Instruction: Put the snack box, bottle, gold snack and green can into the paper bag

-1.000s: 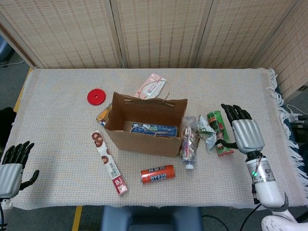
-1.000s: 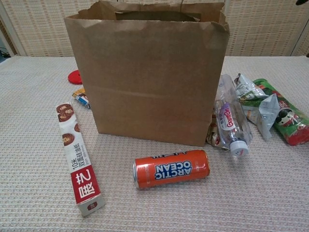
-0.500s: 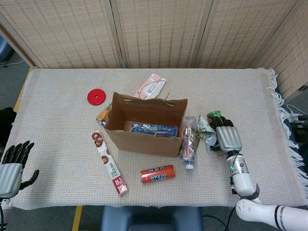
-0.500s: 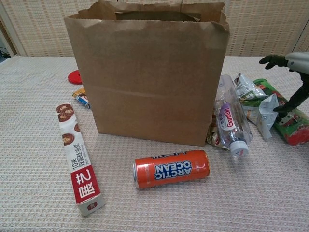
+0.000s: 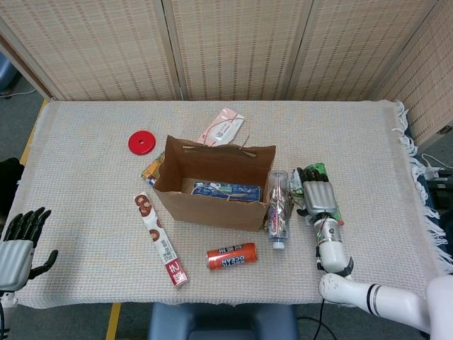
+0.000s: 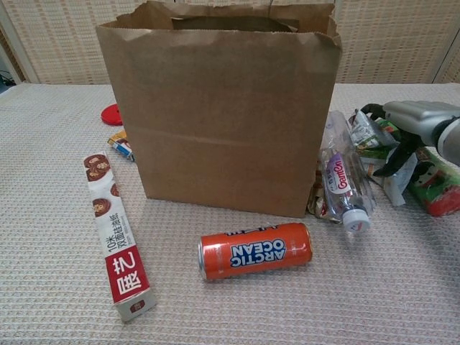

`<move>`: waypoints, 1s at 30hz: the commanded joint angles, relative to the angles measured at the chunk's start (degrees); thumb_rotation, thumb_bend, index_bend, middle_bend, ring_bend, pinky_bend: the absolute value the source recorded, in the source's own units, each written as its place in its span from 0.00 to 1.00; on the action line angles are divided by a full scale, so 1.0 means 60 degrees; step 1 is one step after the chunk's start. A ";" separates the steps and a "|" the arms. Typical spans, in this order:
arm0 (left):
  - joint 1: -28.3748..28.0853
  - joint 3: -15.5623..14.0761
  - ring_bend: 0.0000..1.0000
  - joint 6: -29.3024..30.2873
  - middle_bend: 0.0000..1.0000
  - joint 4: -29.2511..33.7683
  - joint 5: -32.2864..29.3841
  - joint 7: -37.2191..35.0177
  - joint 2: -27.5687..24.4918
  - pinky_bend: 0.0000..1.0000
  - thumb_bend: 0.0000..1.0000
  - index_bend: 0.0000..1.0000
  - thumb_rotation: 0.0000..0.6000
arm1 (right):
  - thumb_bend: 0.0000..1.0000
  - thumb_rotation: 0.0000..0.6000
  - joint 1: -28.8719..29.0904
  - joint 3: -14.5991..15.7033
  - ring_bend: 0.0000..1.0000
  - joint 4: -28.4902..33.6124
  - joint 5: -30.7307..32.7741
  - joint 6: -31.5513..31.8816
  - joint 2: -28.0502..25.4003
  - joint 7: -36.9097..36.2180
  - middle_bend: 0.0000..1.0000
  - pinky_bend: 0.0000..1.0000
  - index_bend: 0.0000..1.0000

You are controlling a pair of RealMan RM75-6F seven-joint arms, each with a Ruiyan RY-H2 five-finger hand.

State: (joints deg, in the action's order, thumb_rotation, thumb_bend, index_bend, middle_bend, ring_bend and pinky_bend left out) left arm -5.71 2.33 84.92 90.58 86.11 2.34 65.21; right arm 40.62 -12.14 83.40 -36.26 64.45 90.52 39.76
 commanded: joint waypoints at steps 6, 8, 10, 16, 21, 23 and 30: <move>0.0006 0.0002 0.00 0.0017 0.00 0.0006 -0.0009 0.0056 0.0013 0.00 0.35 0.00 1.00 | 0.27 1.00 -0.0066 0.0172 0.46 -0.1231 -0.0949 0.0006 0.0749 -0.0749 0.43 0.55 0.52; 0.0008 0.0006 0.00 0.0021 0.00 0.0013 -0.0021 0.0077 0.0019 0.00 0.35 0.00 1.00 | 0.31 1.00 -0.0166 0.0208 0.53 -0.1185 -0.1527 0.0133 0.0688 -0.1174 0.49 0.61 0.60; 0.0007 0.0009 0.00 0.0023 0.00 0.0017 -0.0025 0.0096 0.0023 0.00 0.35 0.00 1.00 | 0.33 1.00 -0.0280 0.0179 0.55 -0.0952 -0.1974 0.0263 0.0488 -0.1557 0.52 0.63 0.64; 0.0014 0.0008 0.00 0.0034 0.00 0.0031 -0.0030 0.0114 0.0026 0.00 0.35 0.00 1.00 | 0.34 1.00 -0.0556 -0.0131 0.57 0.0259 -0.2678 0.0678 -0.0555 -0.2066 0.55 0.63 0.68; 0.0014 0.0007 0.00 0.0034 0.00 0.0039 -0.0032 0.0124 0.0025 0.00 0.35 0.00 1.00 | 0.34 1.00 -0.0810 -0.0591 0.57 0.1646 -0.3014 0.1149 -0.1767 -0.2270 0.55 0.63 0.68; 0.0016 0.0007 0.00 0.0038 0.00 0.0044 -0.0032 0.0134 0.0026 0.00 0.35 0.00 1.00 | 0.34 1.00 -0.0871 -0.0827 0.57 0.2115 -0.3067 0.1326 -0.2177 -0.2320 0.55 0.63 0.68; 0.0020 0.0015 0.00 0.0051 0.00 0.0052 -0.0044 0.0172 0.0042 0.00 0.35 0.00 1.00 | 0.34 1.00 -0.0853 -0.1810 0.57 0.3566 -0.2984 0.1823 -0.3191 -0.2407 0.55 0.63 0.68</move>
State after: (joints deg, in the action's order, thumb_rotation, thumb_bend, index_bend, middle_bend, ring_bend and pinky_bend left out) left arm -5.59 2.42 85.23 90.88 85.85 3.36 65.46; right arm 35.56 -21.73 103.30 -54.24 74.48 72.63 25.50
